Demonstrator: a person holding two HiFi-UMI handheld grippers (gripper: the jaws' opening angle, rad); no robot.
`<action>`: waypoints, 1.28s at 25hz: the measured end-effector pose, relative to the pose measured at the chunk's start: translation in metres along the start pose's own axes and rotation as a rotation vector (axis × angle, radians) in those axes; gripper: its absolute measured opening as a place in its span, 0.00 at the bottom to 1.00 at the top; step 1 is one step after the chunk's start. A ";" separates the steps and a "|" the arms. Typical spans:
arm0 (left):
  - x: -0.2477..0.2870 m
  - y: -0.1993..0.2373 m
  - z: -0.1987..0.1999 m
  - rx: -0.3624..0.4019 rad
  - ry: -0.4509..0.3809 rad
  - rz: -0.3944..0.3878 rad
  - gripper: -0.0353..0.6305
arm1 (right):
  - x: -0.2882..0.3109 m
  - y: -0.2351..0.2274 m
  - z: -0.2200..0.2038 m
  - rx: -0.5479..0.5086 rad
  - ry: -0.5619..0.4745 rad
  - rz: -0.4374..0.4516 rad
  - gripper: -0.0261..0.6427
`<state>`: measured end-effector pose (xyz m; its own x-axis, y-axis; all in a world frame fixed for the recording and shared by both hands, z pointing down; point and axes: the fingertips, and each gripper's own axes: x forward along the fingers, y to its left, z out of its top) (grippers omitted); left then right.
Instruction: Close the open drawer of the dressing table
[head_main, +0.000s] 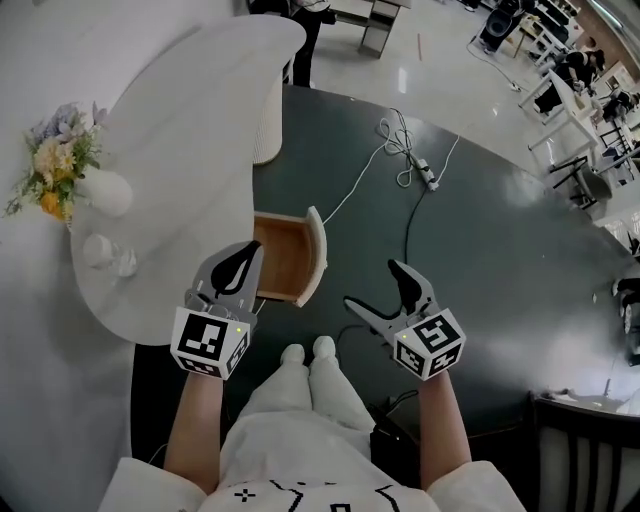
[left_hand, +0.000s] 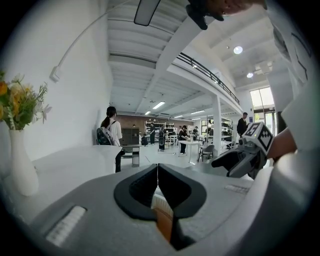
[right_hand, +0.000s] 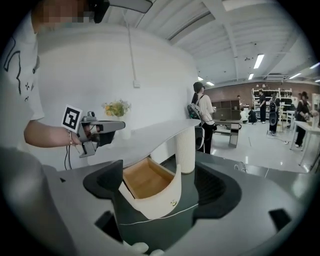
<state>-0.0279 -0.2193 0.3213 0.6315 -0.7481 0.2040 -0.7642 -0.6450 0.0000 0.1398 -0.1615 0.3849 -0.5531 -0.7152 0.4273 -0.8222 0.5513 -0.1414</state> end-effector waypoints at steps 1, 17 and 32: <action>0.002 0.000 -0.004 -0.006 0.009 0.004 0.08 | 0.005 0.000 -0.005 -0.017 0.021 0.023 0.70; 0.044 0.000 -0.056 0.011 0.096 0.038 0.08 | 0.091 -0.018 -0.108 -0.165 0.199 0.372 0.70; 0.058 -0.014 -0.090 0.003 0.156 0.019 0.08 | 0.156 -0.022 -0.203 -0.351 0.247 0.554 0.70</action>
<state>0.0081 -0.2399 0.4212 0.5884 -0.7271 0.3538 -0.7753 -0.6316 -0.0086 0.0991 -0.1979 0.6358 -0.7974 -0.1929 0.5717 -0.3126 0.9425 -0.1180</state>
